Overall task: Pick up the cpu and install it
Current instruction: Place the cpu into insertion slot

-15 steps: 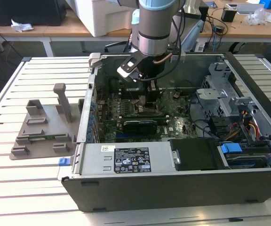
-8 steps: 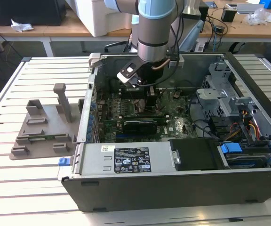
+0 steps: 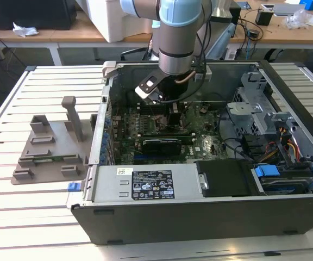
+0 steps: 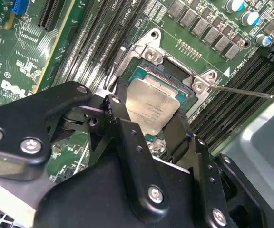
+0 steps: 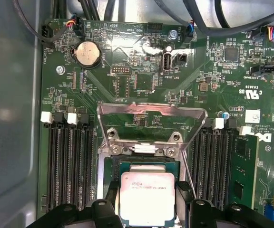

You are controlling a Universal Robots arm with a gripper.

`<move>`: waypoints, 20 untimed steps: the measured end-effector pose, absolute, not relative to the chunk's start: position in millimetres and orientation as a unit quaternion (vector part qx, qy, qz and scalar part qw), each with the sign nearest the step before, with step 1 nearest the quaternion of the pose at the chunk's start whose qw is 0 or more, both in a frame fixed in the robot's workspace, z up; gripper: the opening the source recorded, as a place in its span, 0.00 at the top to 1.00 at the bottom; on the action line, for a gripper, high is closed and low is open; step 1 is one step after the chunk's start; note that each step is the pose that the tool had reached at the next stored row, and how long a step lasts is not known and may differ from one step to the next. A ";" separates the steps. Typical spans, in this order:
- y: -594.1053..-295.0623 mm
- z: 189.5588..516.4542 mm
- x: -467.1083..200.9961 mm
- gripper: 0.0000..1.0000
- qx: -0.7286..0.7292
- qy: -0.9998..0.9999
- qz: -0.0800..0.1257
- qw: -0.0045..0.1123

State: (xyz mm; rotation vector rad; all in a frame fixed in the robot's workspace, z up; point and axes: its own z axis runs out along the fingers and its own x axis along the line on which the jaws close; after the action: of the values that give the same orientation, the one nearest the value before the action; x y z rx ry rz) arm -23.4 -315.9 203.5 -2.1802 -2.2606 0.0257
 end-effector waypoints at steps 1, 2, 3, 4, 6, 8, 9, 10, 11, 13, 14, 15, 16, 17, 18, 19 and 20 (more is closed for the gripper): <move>-315.8 203.0 -23.4 0.45 -0.694 -0.720 0.008 0.000; -315.9 202.2 -23.4 0.45 -0.694 -0.720 0.008 0.000; -315.9 201.9 -23.4 0.45 -0.694 -0.720 0.008 0.000; -315.9 201.9 -23.4 0.45 -0.694 -0.720 0.008 0.000; -315.9 201.8 -23.4 0.45 -0.694 -0.720 0.008 0.000; -315.9 201.7 -23.4 0.45 -0.694 -0.720 0.008 0.000; -315.9 201.7 -23.4 0.45 -0.694 -0.720 0.008 0.000; -315.9 201.7 -23.4 0.45 -0.694 -0.720 0.008 0.000; -315.9 201.6 -23.4 0.38 -0.694 -0.720 0.008 0.000; -315.9 201.6 -23.4 0.38 -0.694 -0.720 0.008 0.000; -315.9 202.2 -23.4 0.38 -0.694 -0.720 0.008 0.000; -315.8 205.6 -23.4 0.38 -0.694 -0.720 0.008 0.000; -315.4 212.8 -23.5 0.38 -0.694 -0.720 0.008 0.000; -313.8 216.5 -23.4 0.38 -0.694 -0.720 0.008 0.000; -313.8 216.6 -23.4 0.47 -0.694 -0.720 0.008 0.001; -313.9 216.7 -23.5 0.53 -0.694 -0.720 0.008 0.001; -314.8 216.8 -23.5 0.59 -0.694 -0.720 0.008 0.001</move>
State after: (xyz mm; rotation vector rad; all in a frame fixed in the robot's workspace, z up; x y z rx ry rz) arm -23.5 -314.8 216.8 -2.1800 -2.2605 0.0253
